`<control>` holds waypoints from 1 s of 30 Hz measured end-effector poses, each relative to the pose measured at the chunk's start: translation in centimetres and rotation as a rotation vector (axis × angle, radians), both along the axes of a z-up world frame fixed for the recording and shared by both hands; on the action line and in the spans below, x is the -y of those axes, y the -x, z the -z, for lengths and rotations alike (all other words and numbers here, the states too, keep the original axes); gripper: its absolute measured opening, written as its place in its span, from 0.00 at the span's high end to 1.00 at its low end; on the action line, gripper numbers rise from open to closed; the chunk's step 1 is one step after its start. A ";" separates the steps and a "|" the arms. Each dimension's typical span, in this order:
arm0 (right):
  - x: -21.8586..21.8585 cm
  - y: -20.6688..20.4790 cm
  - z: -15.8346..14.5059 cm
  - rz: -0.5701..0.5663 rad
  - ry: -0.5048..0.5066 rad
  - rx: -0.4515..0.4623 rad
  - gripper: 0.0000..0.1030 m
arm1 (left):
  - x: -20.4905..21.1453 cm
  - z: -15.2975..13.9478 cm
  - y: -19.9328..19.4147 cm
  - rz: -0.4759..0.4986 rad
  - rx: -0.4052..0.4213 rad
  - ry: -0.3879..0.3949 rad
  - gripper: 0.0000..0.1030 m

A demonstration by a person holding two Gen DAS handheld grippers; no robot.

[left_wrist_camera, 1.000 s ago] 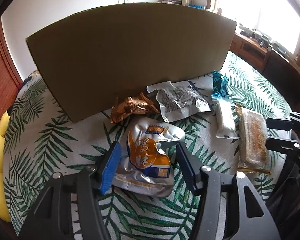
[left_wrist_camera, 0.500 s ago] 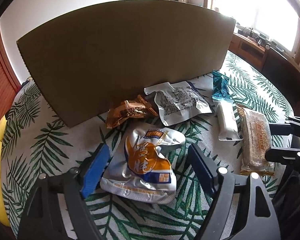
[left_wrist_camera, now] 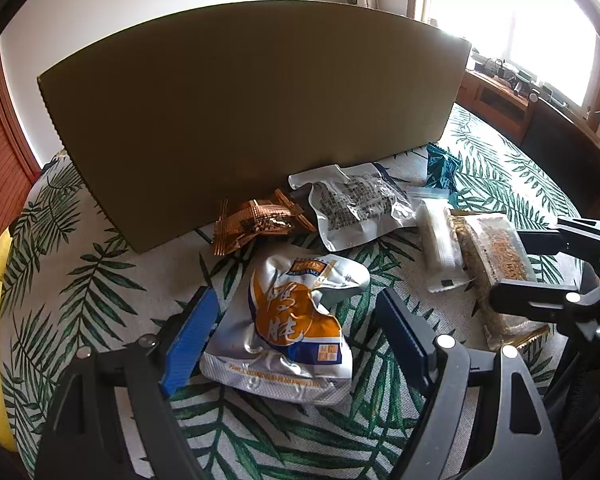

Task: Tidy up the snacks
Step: 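Grasp the golden sesame bar with the right tool while the left grasps the white orange-printed pouch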

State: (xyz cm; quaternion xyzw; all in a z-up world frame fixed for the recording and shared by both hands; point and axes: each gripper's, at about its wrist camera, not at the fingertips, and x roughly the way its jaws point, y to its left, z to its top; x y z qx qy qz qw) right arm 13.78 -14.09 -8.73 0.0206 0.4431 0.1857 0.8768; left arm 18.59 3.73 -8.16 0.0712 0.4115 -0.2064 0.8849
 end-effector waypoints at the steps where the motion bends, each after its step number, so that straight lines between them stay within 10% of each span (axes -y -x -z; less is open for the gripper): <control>1: -0.2 -0.2 0.0 0.003 0.013 0.000 0.29 | -0.1 0.0 0.1 0.000 0.000 0.001 0.21; 8: -1.3 -0.3 0.5 -0.012 0.110 0.044 0.28 | -0.4 -0.1 0.2 0.000 0.000 0.001 0.21; 16: -0.1 0.4 0.6 -0.039 0.190 0.059 0.52 | -0.8 -0.2 0.2 -0.003 -0.003 0.018 0.22; 30: 2.7 1.2 0.7 -0.025 0.205 0.119 0.52 | -0.4 -0.5 -0.3 0.001 -0.040 -0.027 0.22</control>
